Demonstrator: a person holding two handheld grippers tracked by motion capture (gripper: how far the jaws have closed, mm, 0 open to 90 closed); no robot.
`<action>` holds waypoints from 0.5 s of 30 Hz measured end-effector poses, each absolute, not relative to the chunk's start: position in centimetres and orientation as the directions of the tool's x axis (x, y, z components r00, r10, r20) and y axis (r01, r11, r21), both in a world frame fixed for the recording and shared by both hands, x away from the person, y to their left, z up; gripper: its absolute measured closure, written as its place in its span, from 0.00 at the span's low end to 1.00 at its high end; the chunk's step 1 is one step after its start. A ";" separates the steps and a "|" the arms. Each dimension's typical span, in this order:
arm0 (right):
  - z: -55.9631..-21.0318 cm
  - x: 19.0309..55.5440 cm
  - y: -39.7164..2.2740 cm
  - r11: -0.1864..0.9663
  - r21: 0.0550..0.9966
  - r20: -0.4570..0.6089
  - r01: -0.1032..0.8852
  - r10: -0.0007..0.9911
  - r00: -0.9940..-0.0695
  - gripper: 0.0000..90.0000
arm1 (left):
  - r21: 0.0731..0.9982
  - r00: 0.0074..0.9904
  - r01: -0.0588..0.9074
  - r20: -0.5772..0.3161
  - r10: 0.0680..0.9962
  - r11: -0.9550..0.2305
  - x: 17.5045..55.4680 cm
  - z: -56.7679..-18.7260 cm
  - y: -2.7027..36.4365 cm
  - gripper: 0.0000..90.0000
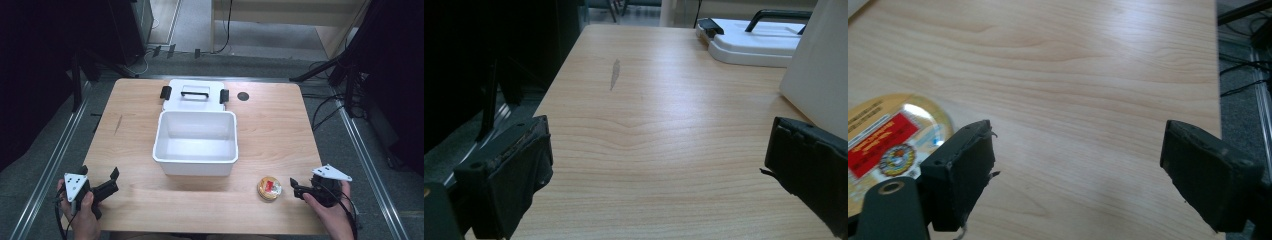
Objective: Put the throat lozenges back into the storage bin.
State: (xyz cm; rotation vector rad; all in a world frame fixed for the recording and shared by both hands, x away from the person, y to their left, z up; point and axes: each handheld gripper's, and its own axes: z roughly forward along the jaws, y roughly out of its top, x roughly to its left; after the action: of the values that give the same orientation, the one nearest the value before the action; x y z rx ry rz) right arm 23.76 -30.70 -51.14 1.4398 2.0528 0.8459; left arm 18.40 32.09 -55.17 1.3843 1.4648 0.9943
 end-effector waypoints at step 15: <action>-48.4 25.0 -26.1 0.465 0.551 -0.170 0.693 0.875 -0.453 0.15 | 0.948 -0.006 0.312 -0.069 0.998 0.068 18.5 -55.2 32.2 0.00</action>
State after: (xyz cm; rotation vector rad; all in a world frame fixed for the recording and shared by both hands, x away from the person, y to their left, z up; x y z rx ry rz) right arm 24.97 -26.09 -48.39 1.3107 2.2854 0.5711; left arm 18.53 32.17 -55.17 1.3858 1.4663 0.9864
